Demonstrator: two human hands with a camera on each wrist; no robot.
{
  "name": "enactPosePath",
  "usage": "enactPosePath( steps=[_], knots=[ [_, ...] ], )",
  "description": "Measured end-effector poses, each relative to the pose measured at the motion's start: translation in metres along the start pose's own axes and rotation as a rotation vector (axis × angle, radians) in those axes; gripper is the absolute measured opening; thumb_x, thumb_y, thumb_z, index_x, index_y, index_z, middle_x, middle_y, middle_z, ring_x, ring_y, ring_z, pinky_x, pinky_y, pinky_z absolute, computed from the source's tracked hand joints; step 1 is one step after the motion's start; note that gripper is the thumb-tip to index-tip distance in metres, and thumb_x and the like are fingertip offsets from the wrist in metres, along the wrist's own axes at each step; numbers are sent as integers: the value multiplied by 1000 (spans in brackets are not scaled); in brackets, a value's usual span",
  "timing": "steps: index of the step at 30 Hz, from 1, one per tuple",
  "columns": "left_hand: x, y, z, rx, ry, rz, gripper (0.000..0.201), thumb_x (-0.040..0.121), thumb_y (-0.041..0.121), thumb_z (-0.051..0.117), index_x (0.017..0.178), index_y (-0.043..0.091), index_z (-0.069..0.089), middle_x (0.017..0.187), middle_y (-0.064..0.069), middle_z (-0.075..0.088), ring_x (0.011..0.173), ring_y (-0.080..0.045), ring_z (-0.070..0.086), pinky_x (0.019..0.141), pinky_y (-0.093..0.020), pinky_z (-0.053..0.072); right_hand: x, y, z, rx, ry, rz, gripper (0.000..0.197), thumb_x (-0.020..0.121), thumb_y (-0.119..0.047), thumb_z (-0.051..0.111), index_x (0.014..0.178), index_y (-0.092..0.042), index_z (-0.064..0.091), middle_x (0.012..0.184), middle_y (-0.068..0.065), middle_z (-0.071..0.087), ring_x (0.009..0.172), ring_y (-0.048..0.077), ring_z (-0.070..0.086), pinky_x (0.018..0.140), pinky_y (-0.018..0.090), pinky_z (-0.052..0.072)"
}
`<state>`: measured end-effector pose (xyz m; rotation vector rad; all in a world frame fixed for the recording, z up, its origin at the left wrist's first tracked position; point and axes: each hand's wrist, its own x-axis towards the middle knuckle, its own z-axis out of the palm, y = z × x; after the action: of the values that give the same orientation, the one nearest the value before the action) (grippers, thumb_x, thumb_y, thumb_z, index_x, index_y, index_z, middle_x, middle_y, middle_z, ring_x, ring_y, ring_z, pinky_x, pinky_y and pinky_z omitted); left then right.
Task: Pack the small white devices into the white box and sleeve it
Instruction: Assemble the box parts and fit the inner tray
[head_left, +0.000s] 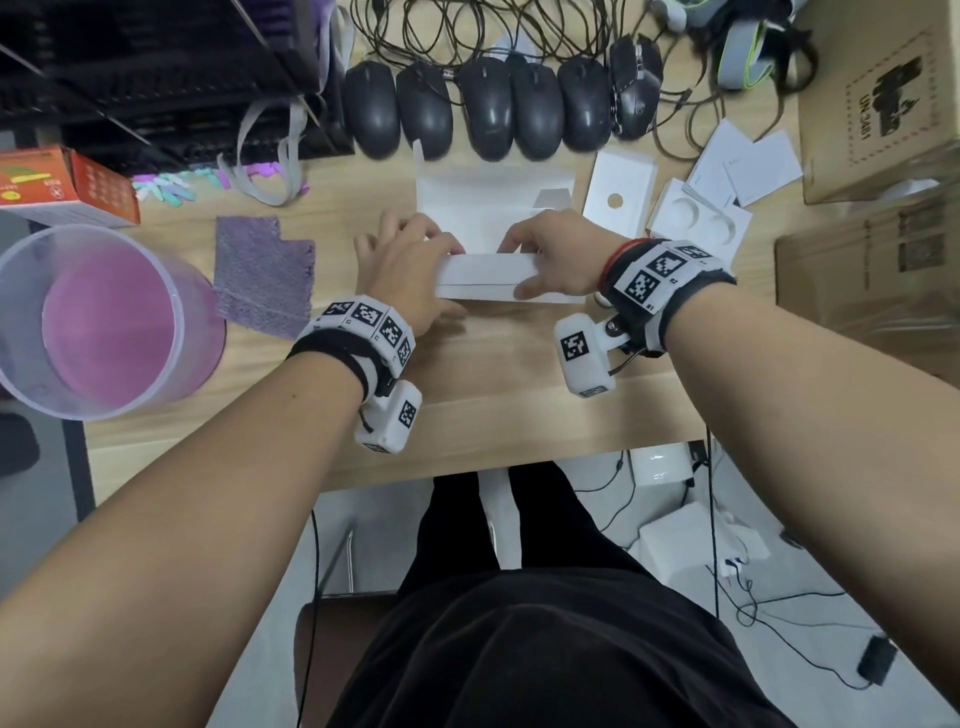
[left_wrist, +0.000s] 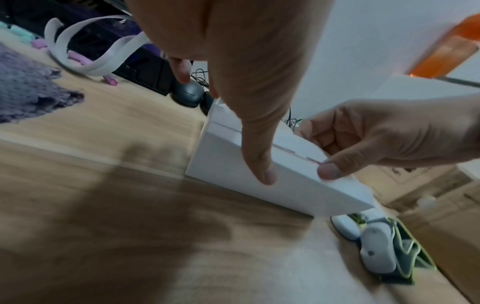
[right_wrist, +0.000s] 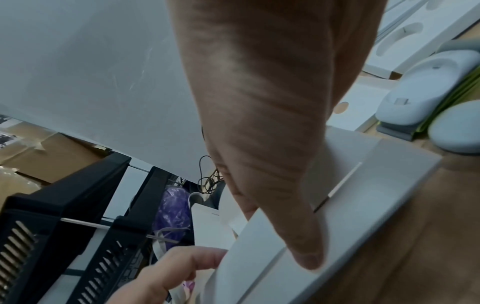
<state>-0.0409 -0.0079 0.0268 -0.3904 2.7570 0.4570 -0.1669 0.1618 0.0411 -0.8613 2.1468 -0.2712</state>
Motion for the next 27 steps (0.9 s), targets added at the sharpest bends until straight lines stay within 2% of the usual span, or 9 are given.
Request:
enactPosePath(
  steps=[4, 10, 13, 15, 17, 18, 20, 23, 27],
  knots=[
    [2, -2, 1, 36, 43, -7, 43, 79, 42, 80, 118, 33, 66, 116, 7, 65, 123, -24, 41, 91, -44, 28, -3, 0, 8, -40, -5, -9, 66, 64, -39, 88, 122, -24, 58, 100, -1, 58, 91, 20, 50, 77, 30, 40],
    [6, -5, -5, 3, -11, -99, 55, 78, 54, 78, 128, 36, 65, 113, 5, 68, 123, -24, 40, 91, -45, 28, -3, 0, 0, -88, 51, -42, 61, 70, -30, 86, 123, -17, 60, 112, 7, 68, 101, 27, 57, 78, 28, 38],
    [9, -12, -8, -6, -19, -143, 53, 79, 50, 79, 128, 38, 65, 116, 5, 67, 123, -23, 42, 93, -45, 27, -4, 7, -8, -83, 34, -5, 65, 70, -32, 88, 127, -17, 60, 115, 8, 67, 102, 27, 58, 81, 29, 41],
    [10, -20, -10, -30, -30, -180, 51, 80, 43, 81, 128, 37, 66, 120, 4, 65, 127, -23, 43, 97, -46, 27, -5, 17, -13, -70, 32, 43, 58, 71, -29, 87, 123, -19, 64, 112, 5, 67, 107, 26, 59, 85, 28, 42],
    [11, -26, -10, -85, -54, -199, 52, 79, 39, 82, 128, 34, 65, 123, 1, 62, 128, -26, 45, 103, -48, 29, -8, 26, -18, -31, 42, 95, 47, 73, -23, 86, 115, -23, 67, 105, -3, 64, 106, 23, 57, 93, 34, 44],
    [12, -27, -10, -118, -70, -190, 53, 79, 38, 83, 128, 31, 65, 123, -1, 61, 126, -28, 48, 104, -48, 33, -10, 29, -19, -2, 41, 115, 43, 74, -20, 85, 113, -22, 68, 105, -4, 62, 104, 22, 55, 92, 36, 44],
    [13, -26, -10, -179, -97, -155, 52, 77, 40, 85, 123, 25, 66, 119, -3, 62, 118, -30, 53, 97, -41, 41, -11, 30, -20, 9, 35, 131, 39, 76, -16, 84, 111, -18, 67, 107, -2, 62, 100, 20, 53, 82, 31, 42],
    [15, -22, -9, -212, -94, -151, 47, 74, 49, 84, 108, 22, 66, 108, -3, 60, 104, -27, 54, 83, -34, 41, -6, 28, -17, -15, 53, 101, 41, 73, -21, 86, 110, -14, 68, 107, 4, 68, 93, 17, 55, 77, 23, 39],
    [17, -20, -9, -193, -90, -153, 50, 78, 52, 80, 110, 17, 66, 109, -10, 59, 109, -33, 53, 84, -34, 37, -5, 28, -12, -16, 56, 91, 46, 71, -26, 86, 113, -17, 68, 106, 5, 68, 95, 17, 53, 76, 24, 33]
  ],
)
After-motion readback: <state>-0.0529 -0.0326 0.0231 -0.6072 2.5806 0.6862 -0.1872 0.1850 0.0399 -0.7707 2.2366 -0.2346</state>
